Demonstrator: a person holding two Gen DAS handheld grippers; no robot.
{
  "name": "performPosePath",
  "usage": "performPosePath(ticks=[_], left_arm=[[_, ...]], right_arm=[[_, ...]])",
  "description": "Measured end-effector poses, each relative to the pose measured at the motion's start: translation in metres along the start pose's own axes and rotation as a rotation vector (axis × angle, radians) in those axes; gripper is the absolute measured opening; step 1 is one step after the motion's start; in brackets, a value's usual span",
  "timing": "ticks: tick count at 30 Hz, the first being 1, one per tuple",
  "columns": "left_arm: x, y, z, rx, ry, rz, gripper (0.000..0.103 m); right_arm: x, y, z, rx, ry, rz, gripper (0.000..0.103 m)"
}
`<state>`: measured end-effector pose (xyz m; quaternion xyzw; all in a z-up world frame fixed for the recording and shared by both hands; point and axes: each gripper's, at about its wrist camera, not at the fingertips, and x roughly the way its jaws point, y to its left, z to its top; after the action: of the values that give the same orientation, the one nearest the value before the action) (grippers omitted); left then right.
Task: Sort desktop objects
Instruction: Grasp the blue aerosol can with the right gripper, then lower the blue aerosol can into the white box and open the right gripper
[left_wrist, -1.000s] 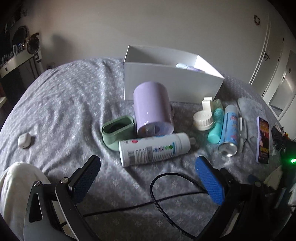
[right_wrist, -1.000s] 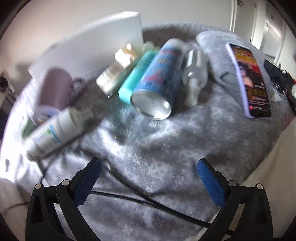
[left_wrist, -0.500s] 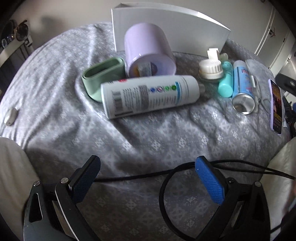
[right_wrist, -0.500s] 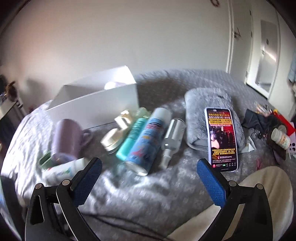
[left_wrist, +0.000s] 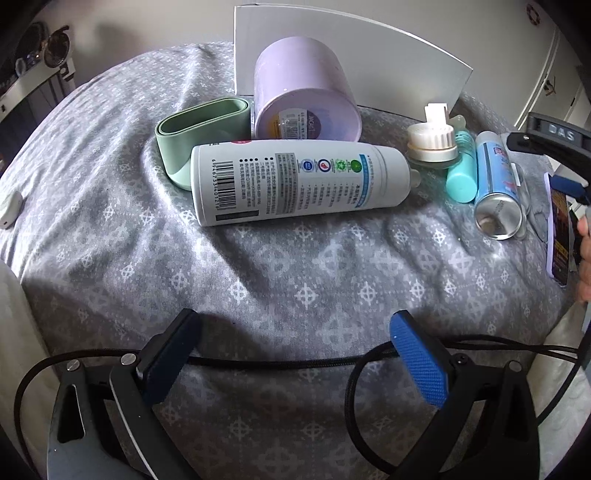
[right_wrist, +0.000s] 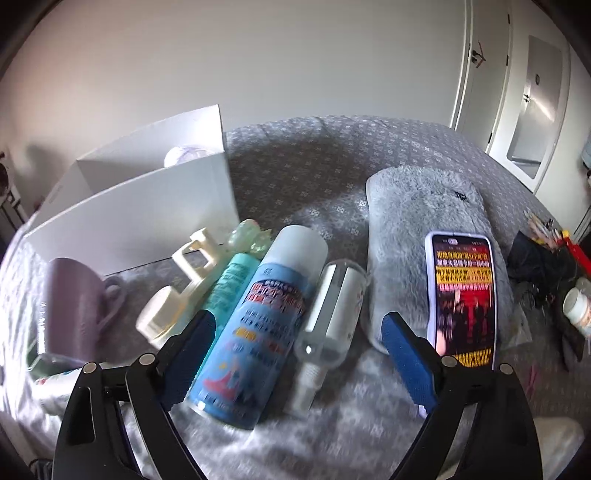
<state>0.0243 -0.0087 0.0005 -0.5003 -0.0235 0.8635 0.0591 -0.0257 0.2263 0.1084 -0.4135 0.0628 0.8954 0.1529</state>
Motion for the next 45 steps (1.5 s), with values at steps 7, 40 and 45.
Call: performPosePath(ticks=[7, 40, 45], left_arm=[[0.000, -0.008, -0.003, 0.024, -0.025, 0.032, 0.103], [0.003, -0.013, -0.005, 0.048, -0.027, 0.050, 0.103], [0.003, -0.010, -0.004, 0.032, -0.025, 0.043, 0.103]], right_arm=[[0.058, 0.015, 0.015, -0.039, 0.160, -0.061, 0.090], [-0.042, 0.025, 0.005, -0.107, -0.051, 0.086, 0.050], [-0.073, 0.038, 0.039, -0.101, -0.199, 0.090, 0.050]])
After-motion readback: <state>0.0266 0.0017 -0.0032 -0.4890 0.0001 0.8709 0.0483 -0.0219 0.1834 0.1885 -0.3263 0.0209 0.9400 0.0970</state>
